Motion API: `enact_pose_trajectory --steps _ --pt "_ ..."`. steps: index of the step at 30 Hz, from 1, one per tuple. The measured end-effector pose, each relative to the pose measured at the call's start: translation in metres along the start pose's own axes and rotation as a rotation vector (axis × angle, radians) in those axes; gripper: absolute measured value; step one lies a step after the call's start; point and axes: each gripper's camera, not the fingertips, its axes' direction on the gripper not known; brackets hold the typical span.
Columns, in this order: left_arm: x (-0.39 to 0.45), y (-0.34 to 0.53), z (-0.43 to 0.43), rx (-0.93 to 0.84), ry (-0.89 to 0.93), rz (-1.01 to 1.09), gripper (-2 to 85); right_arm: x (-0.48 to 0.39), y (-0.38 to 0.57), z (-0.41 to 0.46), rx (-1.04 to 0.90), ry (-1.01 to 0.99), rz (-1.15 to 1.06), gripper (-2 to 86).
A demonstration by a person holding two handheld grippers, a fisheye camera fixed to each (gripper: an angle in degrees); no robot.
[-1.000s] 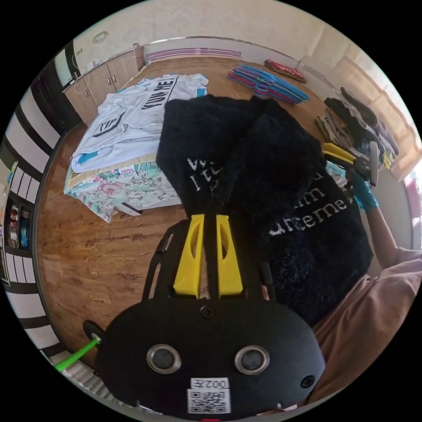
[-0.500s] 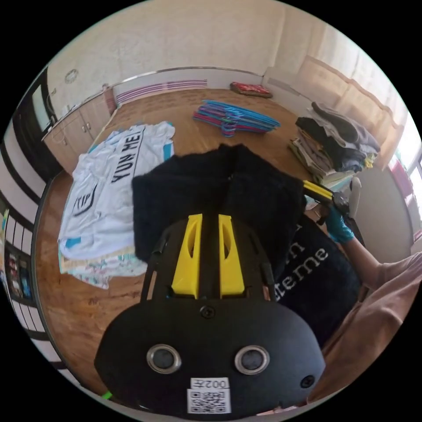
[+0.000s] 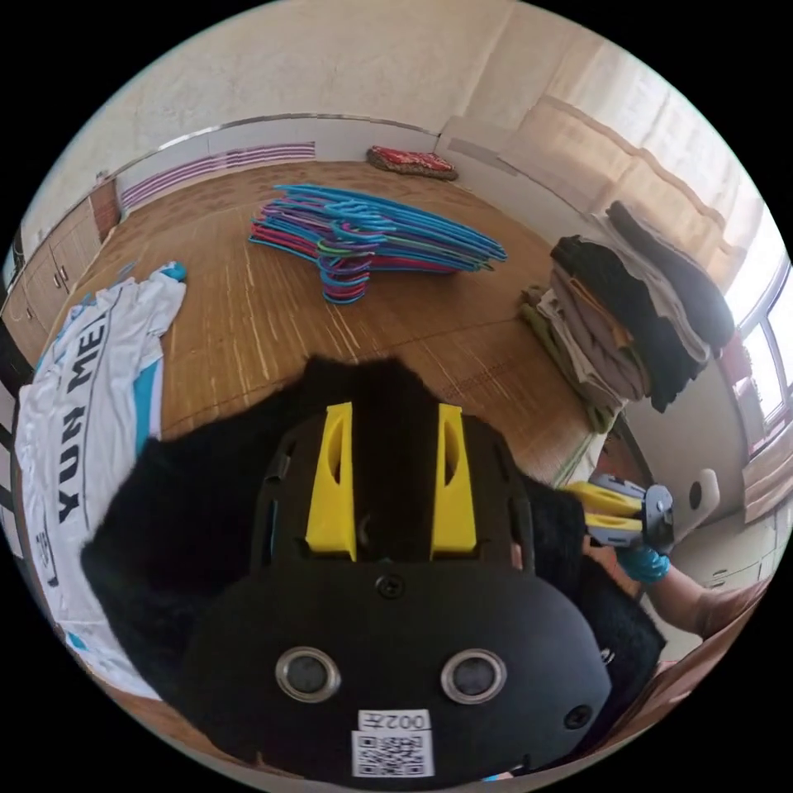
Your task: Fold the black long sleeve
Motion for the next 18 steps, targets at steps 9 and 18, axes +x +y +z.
enact_pose_trajectory --steps 9,18 --pt "-0.001 -0.044 0.042 -0.069 0.077 -0.002 -0.1 -0.014 -0.005 -0.013 0.039 0.117 -0.076 4.2" --pt "0.034 -0.069 0.046 -0.051 -0.049 0.132 -0.8 -0.015 -0.008 0.004 -0.039 0.193 -0.045 4.3"
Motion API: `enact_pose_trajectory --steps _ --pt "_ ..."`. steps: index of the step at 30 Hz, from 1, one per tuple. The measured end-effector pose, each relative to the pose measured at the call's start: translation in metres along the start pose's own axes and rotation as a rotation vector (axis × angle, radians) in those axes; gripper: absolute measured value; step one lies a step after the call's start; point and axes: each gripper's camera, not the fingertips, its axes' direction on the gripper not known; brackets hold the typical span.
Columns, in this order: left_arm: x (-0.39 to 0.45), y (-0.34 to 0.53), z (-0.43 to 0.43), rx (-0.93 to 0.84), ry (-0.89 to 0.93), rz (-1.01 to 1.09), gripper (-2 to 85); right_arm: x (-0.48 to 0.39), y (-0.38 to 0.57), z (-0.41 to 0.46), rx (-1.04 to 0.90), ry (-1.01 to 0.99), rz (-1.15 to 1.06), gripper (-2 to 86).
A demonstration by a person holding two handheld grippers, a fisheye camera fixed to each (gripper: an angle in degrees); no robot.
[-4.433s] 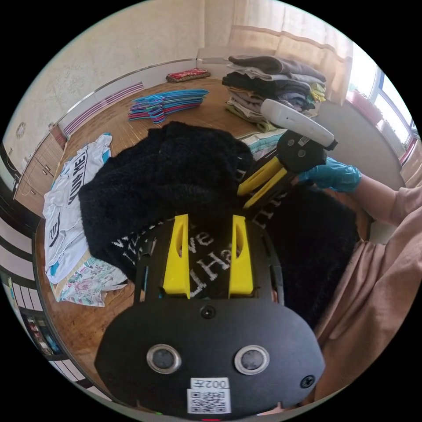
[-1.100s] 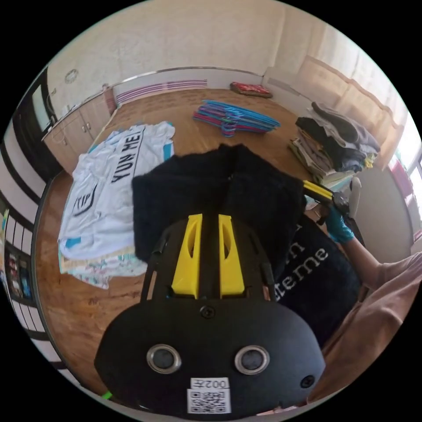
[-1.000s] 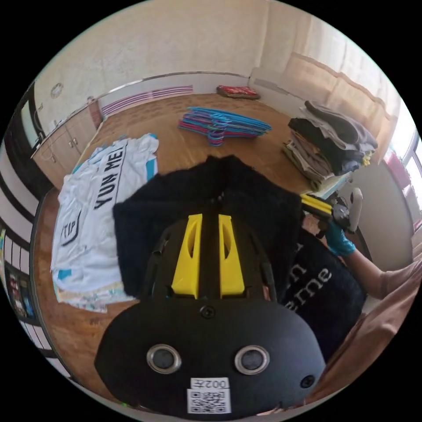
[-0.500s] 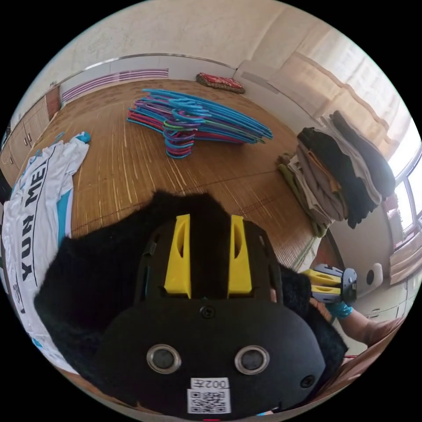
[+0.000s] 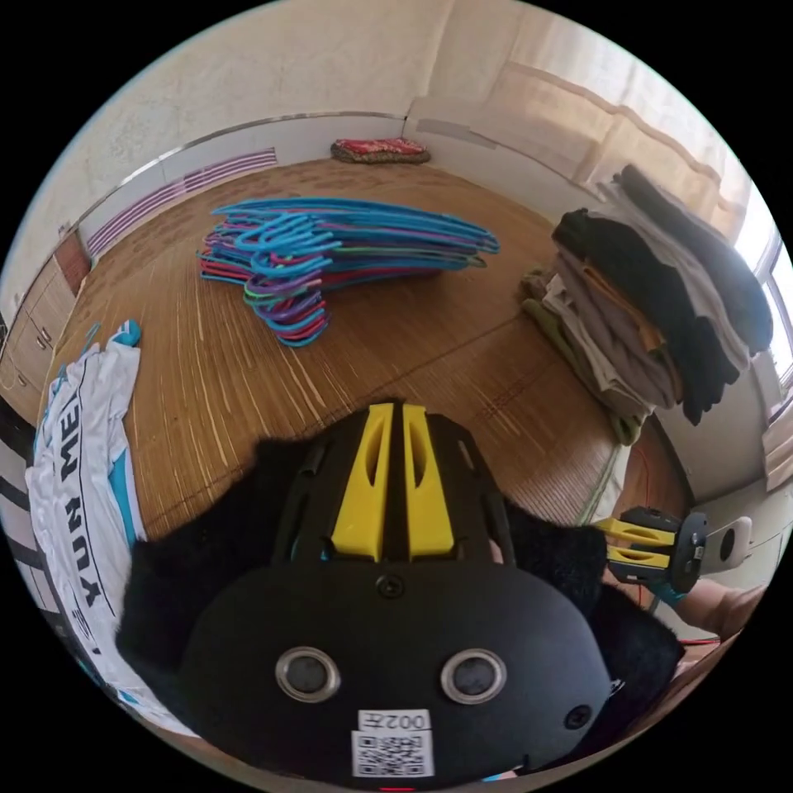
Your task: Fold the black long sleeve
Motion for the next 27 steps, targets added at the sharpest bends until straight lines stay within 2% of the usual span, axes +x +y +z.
enact_pose_trajectory --steps 4,8,13,18,27 --pt "0.003 0.001 0.013 -0.075 0.017 -0.012 0.2 -0.003 0.0 0.004 -0.029 -0.039 0.012 4.9" --pt "0.003 0.005 -0.025 0.031 0.04 -0.022 1.4 -0.008 -0.005 0.0 -0.062 -0.061 -0.013 6.5" --pt "0.005 0.024 -0.082 0.059 -0.027 0.028 1.9 -0.02 -0.007 -0.014 -0.1 -0.049 -0.019 6.6" --pt "0.013 0.075 -0.135 0.043 -0.13 0.068 1.9 -0.034 -0.002 -0.038 -0.107 -0.004 -0.009 5.3" --pt "0.045 0.204 -0.225 0.0 -0.27 0.016 1.8 -0.09 0.001 -0.107 -0.051 -0.089 -0.052 5.1"
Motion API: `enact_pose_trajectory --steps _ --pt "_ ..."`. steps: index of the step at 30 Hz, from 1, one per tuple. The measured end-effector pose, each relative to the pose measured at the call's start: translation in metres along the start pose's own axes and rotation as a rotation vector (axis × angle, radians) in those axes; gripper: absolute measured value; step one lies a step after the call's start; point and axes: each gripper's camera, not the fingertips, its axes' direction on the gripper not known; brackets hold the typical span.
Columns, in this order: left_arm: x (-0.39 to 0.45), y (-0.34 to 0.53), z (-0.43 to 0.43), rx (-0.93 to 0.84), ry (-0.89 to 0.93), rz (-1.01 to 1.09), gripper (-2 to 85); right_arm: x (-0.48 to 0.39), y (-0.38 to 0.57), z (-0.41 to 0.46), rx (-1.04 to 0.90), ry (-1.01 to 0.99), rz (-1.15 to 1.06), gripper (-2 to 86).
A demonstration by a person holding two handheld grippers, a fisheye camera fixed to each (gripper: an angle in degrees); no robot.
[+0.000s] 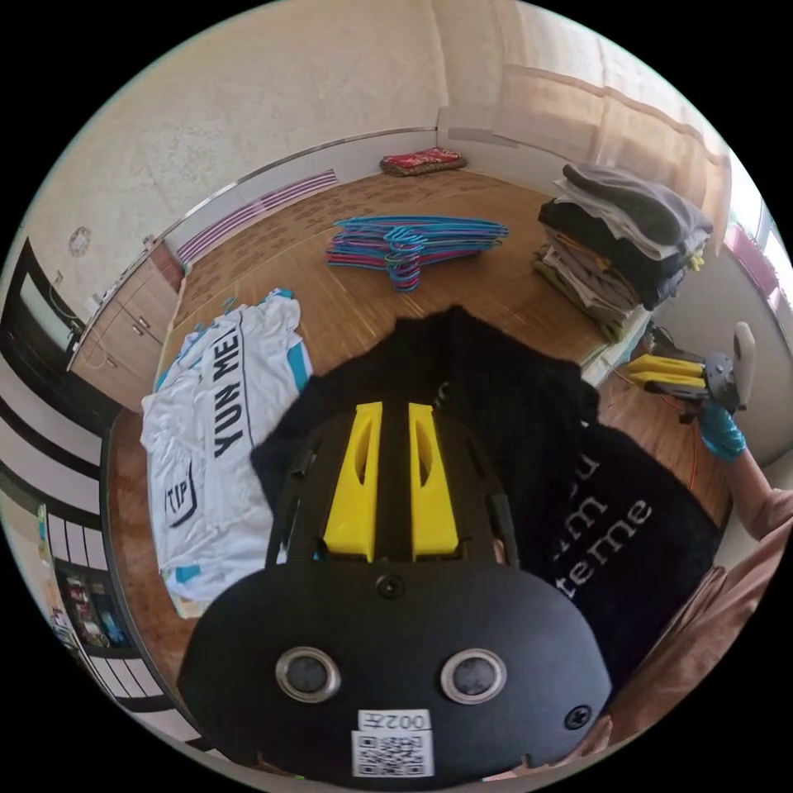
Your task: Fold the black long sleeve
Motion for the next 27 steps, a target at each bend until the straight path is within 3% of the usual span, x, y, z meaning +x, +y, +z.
enact_pose_trajectory --steps 8,19,27 --pt "0.027 0.118 -0.067 -0.025 -0.04 -0.071 1.6 -0.107 -0.012 -0.047 0.077 -0.256 -0.191 5.7" --pt "0.05 0.24 -0.121 -0.048 -0.047 -0.217 1.5 -0.328 0.003 -0.056 -0.055 -0.617 -0.614 9.4" --pt "0.049 0.311 -0.138 -0.052 -0.008 -0.305 1.2 -0.425 0.022 -0.045 -0.188 -0.659 -0.766 11.5"
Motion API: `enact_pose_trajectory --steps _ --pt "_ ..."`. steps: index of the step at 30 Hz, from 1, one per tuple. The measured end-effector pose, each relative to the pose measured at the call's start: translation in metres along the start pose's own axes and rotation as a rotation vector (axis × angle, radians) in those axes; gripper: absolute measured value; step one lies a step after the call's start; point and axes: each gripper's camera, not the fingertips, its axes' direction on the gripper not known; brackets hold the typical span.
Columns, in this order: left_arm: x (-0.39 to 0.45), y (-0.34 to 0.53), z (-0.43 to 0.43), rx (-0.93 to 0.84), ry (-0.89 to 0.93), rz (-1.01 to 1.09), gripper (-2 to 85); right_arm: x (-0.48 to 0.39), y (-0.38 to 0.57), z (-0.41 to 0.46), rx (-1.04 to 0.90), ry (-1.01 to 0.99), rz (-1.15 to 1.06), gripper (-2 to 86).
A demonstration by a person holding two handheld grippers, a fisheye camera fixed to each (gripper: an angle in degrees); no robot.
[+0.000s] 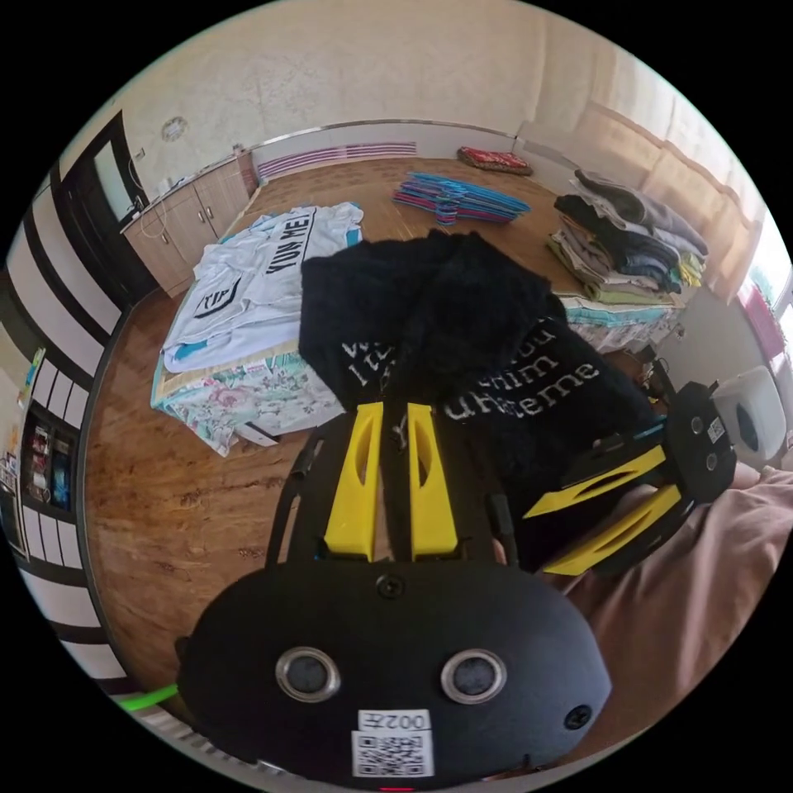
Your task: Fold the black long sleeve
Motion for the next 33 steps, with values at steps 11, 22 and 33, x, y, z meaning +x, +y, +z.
enact_pose_trajectory --steps 11,22,33 --pt "-0.029 0.066 -0.003 -0.044 0.03 0.006 1.3 -0.042 -0.035 0.045 -0.109 0.115 -0.053 5.7" --pt "-0.037 0.112 -0.008 -0.055 0.202 0.258 2.5 -0.052 -0.053 0.053 -0.067 0.068 -0.017 -0.4" --pt "-0.034 0.144 -0.013 -0.052 0.383 0.451 7.8 -0.061 -0.063 0.061 -0.048 0.074 0.014 -0.6"
